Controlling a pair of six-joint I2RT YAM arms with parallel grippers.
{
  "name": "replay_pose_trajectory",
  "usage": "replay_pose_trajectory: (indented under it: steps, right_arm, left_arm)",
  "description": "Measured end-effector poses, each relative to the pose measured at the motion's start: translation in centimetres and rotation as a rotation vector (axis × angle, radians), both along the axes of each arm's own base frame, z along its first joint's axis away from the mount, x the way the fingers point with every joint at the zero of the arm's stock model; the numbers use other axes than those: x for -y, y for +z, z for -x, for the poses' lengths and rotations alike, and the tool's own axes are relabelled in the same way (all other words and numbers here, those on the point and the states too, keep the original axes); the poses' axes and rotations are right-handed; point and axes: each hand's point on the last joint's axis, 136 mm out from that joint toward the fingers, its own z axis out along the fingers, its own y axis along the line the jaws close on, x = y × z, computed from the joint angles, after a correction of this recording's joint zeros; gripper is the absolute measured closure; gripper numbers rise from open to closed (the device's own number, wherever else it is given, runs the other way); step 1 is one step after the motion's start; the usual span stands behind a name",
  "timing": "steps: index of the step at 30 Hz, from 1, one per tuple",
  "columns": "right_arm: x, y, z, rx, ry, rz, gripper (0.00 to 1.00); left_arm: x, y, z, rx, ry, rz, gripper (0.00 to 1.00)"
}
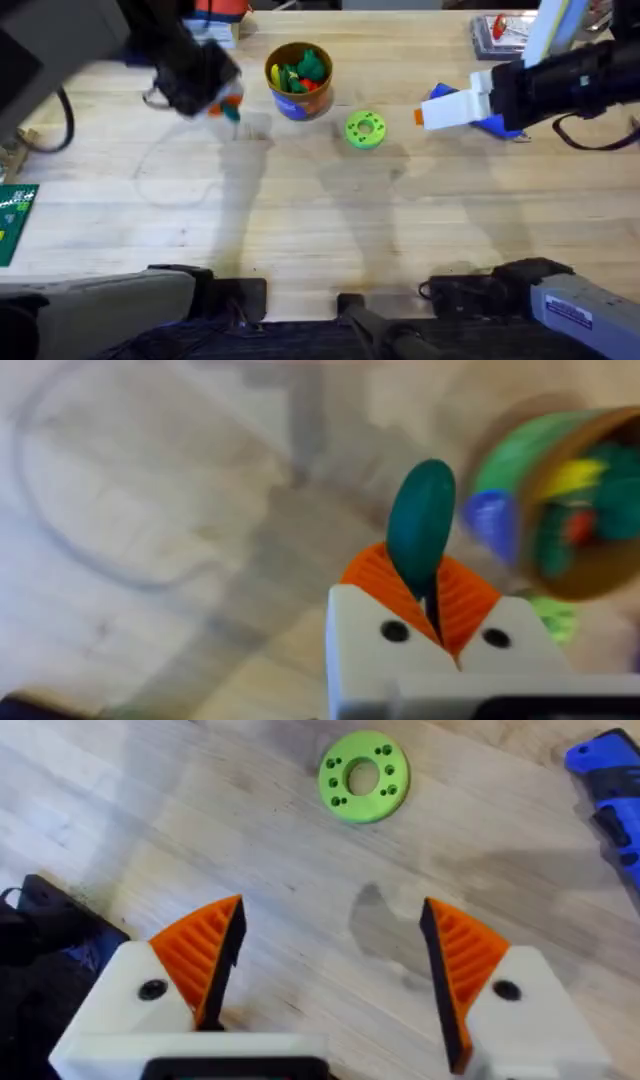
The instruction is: Pick up the gripper from the table and insert it into the empty holder that is missing its gripper. Then pick up a screw, insert it into the mounting hole, and use the screwdriver to tighten it. Finally, clean up the table by picking up the vegetable and placing it into the bucket.
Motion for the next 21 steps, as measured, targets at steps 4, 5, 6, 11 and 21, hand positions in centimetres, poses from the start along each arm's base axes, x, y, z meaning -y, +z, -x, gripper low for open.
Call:
replay_pose_trajectory:
  steps: [4, 5, 6, 11, 21]
  right_arm:
    - [0.0, 0.0, 0.0, 0.0, 0.0, 0.0, 0.009]
    - [0.0, 0.0, 0.0, 0.0, 0.0, 0.0, 0.009]
    - [0.0, 0.0, 0.0, 0.0, 0.0, 0.0, 0.009]
    - [0.0, 0.0, 0.0, 0.0, 0.0, 0.0, 0.008]
    - [-0.1, 0.2, -0.4, 0.018, 0.0, -0.003, 0.009]
  left_arm:
    - [2.5, 3.9, -4.1, 0.2, -0.064, 0.059, 0.975]
    - [3.5, 4.5, -4.9, 0.241, -0.103, 0.071, 0.975]
    - [4.3, 4.8, -5.2, 0.265, -0.138, 0.076, 0.975]
    - [8.2, 5.0, -6.1, 0.32, -0.294, 0.097, 0.975]
    - [11.3, 0.6, -8.4, 0.263, -0.355, 0.165, 0.549]
